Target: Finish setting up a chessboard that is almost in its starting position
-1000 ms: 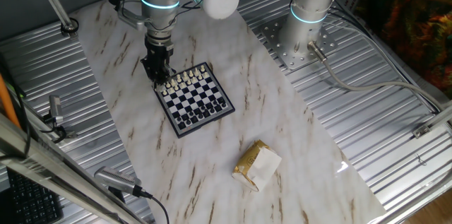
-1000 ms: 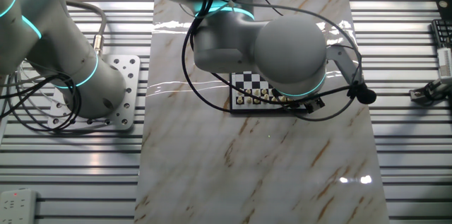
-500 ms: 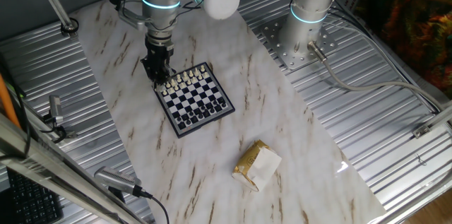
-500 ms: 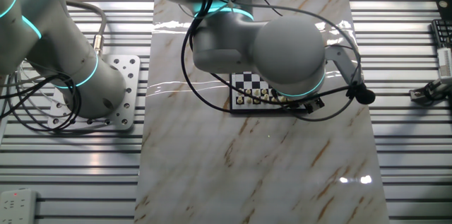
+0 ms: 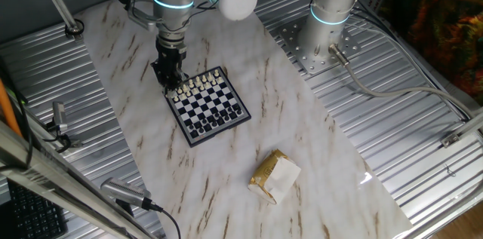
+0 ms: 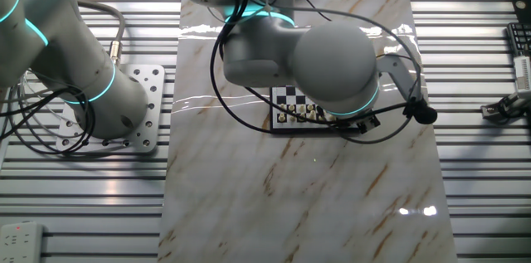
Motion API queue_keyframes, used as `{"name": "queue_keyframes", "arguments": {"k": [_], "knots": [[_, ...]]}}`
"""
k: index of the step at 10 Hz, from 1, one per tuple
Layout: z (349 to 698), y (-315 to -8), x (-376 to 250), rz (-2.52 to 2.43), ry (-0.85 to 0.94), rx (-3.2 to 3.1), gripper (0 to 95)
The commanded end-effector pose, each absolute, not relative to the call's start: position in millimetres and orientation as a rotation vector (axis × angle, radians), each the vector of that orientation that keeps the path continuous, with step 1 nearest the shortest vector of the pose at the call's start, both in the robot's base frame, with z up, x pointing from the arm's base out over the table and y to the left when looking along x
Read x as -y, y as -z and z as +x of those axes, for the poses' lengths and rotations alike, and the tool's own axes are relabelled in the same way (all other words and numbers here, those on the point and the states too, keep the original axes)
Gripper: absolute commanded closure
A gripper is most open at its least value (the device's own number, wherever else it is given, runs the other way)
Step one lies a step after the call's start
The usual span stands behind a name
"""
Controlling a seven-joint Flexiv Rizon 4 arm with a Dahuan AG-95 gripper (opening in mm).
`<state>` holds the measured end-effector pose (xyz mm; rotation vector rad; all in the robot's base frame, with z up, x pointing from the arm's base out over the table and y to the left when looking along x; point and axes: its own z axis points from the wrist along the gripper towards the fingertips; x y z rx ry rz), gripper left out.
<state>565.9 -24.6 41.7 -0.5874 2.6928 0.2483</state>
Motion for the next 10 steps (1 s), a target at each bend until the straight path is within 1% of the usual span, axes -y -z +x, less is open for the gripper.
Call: {"name": "queue_keyframes", "arguments": {"k": [1,10], "knots": [[565.8,-41.7,24.2,-0.584,-0.255,-2.689,95.0],[564.6,-37.9,25.1,-0.589,-0.254,-2.688,95.0]]}}
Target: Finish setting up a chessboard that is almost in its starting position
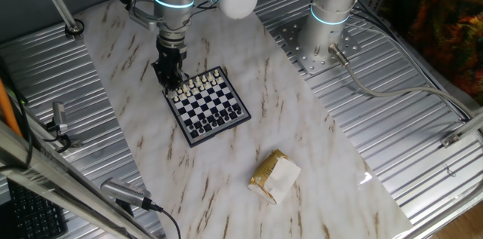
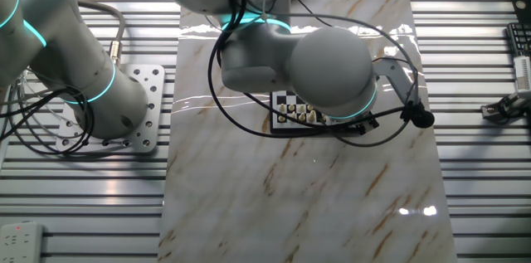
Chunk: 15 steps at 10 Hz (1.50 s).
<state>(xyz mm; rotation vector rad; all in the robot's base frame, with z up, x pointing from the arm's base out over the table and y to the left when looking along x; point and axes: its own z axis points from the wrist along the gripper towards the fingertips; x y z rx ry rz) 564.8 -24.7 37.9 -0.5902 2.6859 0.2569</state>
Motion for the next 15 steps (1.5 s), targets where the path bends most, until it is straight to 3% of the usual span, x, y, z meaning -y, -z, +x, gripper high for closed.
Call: {"name": "queue_keyframes", "arguments": {"k": [1,15], "knots": [[564.6,-37.8,25.2,-0.589,-0.253,-2.688,95.0],[561.2,-37.1,26.0,-0.583,-0.255,-2.692,95.0]]}}
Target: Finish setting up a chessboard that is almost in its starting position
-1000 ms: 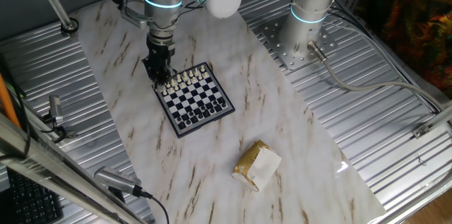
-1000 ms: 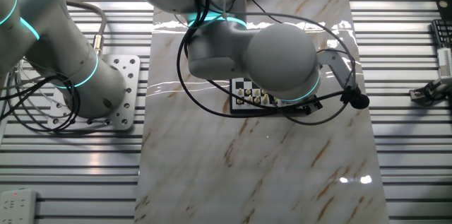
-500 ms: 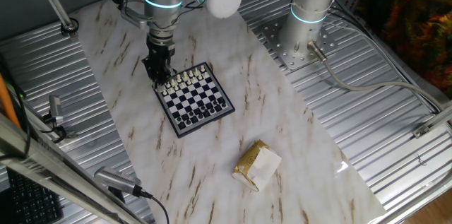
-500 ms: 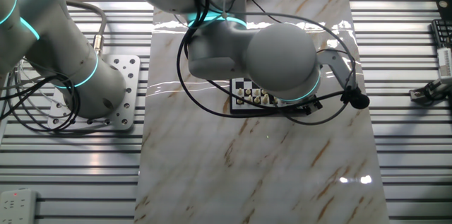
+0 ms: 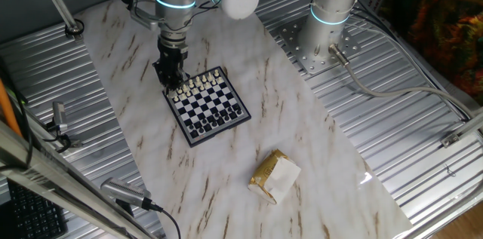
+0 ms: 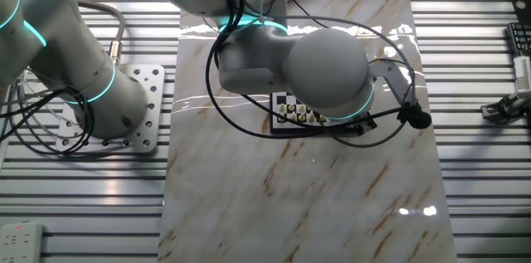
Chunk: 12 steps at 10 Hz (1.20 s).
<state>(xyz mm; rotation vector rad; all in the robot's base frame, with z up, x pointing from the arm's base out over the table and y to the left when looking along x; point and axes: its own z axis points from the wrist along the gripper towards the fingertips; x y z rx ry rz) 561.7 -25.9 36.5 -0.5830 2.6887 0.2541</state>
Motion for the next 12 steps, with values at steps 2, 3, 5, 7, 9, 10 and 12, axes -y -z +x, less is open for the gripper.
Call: {"name": "queue_keyframes", "arguments": {"k": [2,3,5,7,9,10,12], "knots": [[561.1,-37.3,26.0,-0.575,-0.254,-2.698,95.0],[561.1,-37.4,26.0,-0.574,-0.257,-2.698,95.0],[561.1,-37.4,26.0,-0.572,-0.258,-2.699,95.0],[561.1,-37.5,26.0,-0.568,-0.26,-2.697,95.0],[561.0,-38.1,25.9,-0.565,-0.262,-2.695,95.0],[561.0,-38.3,25.9,-0.564,-0.262,-2.694,95.0],[560.9,-39.3,25.8,-0.56,-0.266,-2.687,95.0]]}}
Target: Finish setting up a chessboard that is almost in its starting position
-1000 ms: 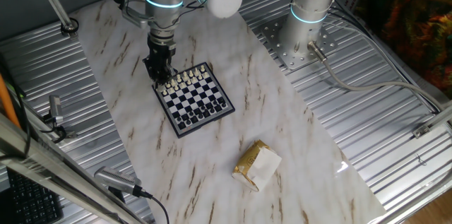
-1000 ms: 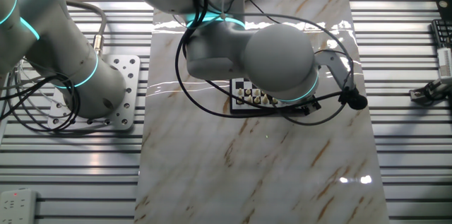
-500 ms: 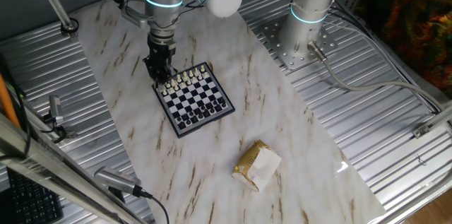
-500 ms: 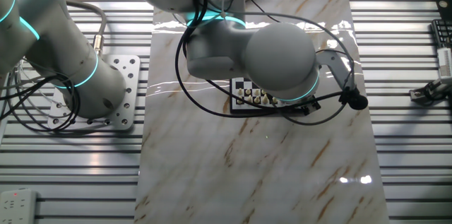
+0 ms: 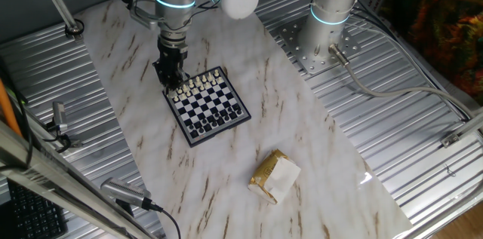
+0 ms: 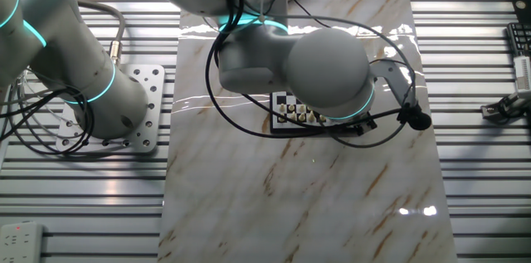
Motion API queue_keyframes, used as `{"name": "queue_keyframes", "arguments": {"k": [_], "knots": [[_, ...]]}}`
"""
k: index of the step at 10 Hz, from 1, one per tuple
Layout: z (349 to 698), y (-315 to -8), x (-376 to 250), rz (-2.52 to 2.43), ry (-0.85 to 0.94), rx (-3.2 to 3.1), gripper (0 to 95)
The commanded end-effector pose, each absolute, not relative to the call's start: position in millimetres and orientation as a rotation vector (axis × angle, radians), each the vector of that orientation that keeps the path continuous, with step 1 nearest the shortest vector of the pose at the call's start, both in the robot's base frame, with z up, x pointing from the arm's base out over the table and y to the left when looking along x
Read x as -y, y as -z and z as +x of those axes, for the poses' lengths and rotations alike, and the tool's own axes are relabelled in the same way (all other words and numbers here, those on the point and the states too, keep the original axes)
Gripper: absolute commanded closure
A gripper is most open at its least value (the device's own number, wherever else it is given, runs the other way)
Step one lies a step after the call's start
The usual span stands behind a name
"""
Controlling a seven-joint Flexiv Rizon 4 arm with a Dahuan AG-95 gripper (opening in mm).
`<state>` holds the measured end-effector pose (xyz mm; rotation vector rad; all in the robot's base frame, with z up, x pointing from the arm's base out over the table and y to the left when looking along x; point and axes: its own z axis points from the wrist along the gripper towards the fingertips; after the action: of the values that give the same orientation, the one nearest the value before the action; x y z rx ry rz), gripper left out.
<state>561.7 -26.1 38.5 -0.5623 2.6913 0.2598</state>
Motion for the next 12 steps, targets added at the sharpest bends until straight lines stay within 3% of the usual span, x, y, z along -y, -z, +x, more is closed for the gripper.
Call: {"name": "queue_keyframes", "arguments": {"k": [1,12], "knots": [[560.8,-39.9,25.7,-0.555,-0.27,-2.685,95.0],[560.3,-43.3,25.2,-0.526,-0.284,-2.648,95.0]]}}
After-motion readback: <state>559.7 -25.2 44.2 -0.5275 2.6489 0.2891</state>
